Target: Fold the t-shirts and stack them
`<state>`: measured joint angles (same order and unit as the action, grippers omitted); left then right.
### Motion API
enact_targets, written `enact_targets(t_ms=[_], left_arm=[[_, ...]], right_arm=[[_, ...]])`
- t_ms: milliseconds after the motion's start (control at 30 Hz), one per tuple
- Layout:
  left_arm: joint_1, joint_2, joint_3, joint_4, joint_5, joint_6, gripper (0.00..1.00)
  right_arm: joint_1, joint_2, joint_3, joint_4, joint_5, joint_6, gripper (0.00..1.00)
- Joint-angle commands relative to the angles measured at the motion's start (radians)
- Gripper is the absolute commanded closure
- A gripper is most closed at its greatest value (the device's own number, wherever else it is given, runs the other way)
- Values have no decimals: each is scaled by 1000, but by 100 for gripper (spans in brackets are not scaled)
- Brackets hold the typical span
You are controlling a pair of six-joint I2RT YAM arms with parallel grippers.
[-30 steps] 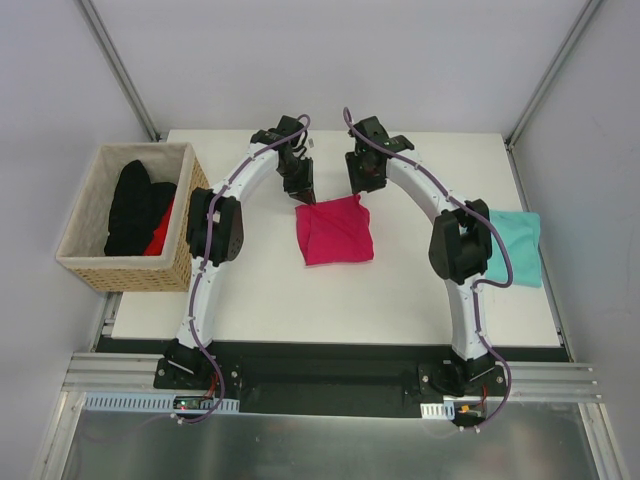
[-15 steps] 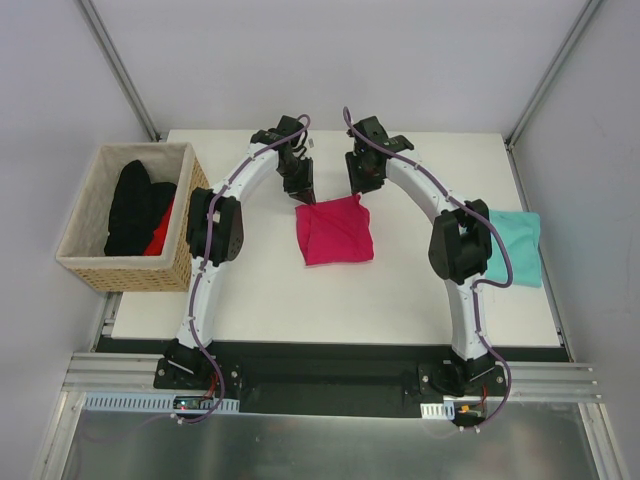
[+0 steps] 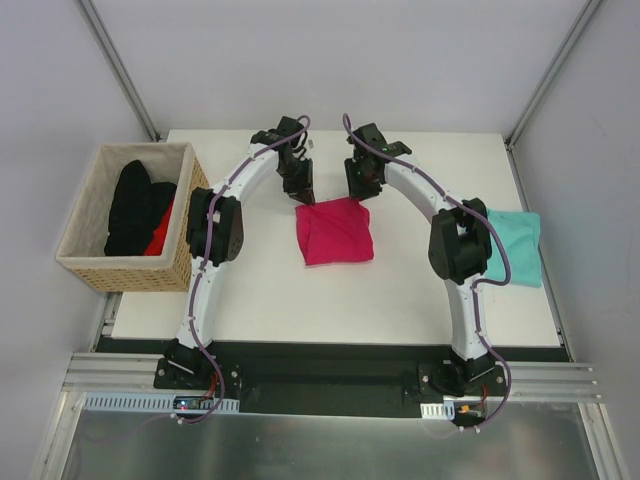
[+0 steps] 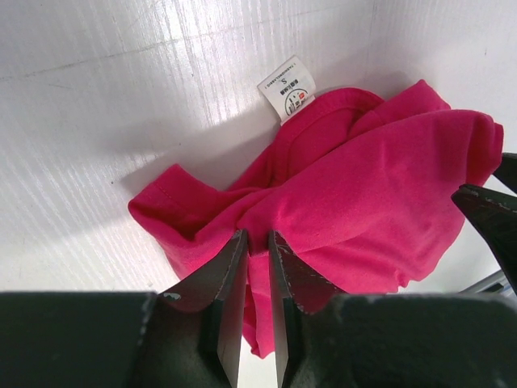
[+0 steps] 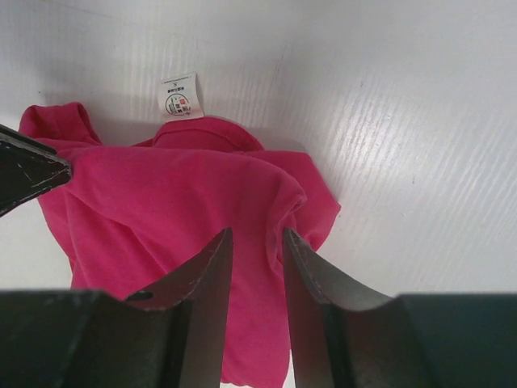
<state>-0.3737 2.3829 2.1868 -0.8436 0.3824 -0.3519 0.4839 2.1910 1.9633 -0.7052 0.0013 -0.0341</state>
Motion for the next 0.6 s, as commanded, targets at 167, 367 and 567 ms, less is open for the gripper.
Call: enact_targets(t_ms=[167, 367, 567], left_arm=[[-7, -42, -15, -14, -31, 5, 84], [-7, -39, -12, -14, -30, 7, 84], [-7, -37, -7, -12, -36, 5, 100]], right_arm=[[-19, -10, -7, 29, -44, 31, 83], [-21, -5, -3, 16, -35, 31, 99], [-22, -10, -4, 18, -15, 31, 99]])
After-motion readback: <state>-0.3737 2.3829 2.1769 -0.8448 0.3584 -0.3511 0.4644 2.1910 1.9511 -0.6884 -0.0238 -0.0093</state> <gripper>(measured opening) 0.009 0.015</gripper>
